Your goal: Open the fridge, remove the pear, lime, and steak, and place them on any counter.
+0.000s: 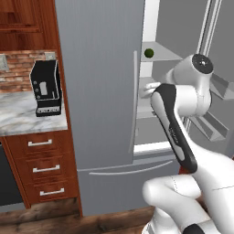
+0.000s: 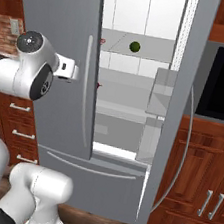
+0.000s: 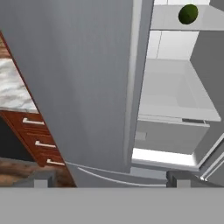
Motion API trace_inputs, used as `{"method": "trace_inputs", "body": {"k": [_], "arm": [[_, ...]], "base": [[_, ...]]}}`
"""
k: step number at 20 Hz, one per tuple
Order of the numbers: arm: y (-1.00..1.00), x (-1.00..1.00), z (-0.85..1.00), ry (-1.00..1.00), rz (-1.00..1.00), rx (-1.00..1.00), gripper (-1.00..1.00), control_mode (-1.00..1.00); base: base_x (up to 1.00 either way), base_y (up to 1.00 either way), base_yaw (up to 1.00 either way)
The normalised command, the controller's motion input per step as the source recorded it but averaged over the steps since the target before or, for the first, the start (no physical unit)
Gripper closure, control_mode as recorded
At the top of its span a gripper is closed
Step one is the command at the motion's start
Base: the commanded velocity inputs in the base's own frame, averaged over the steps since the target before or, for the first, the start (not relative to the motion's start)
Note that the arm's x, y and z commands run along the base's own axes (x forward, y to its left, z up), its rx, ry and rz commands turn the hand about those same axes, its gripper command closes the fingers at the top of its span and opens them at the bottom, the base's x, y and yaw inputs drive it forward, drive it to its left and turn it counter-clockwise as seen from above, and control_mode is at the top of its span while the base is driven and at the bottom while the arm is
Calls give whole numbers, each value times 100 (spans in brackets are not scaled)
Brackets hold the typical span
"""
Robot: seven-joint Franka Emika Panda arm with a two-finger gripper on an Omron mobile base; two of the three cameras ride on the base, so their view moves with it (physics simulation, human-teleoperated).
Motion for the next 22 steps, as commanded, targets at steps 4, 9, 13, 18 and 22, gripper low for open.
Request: {"method": "trace_inputs", "body": {"k": [4, 9, 13, 18, 22], "arm": [[0, 59, -29, 0, -9, -7, -100, -100], [0, 52, -3, 0, -1, 0, -100, -100], [0, 47, 0, 0, 0, 1, -100, -100], [0, 63, 0, 4, 0, 1, -100, -100], [0, 71, -3, 3, -1, 1, -100, -100]], "base": [[0, 0, 0], [0, 0, 0], [0, 0, 0], [0, 0, 0], [0, 0, 0]]}}
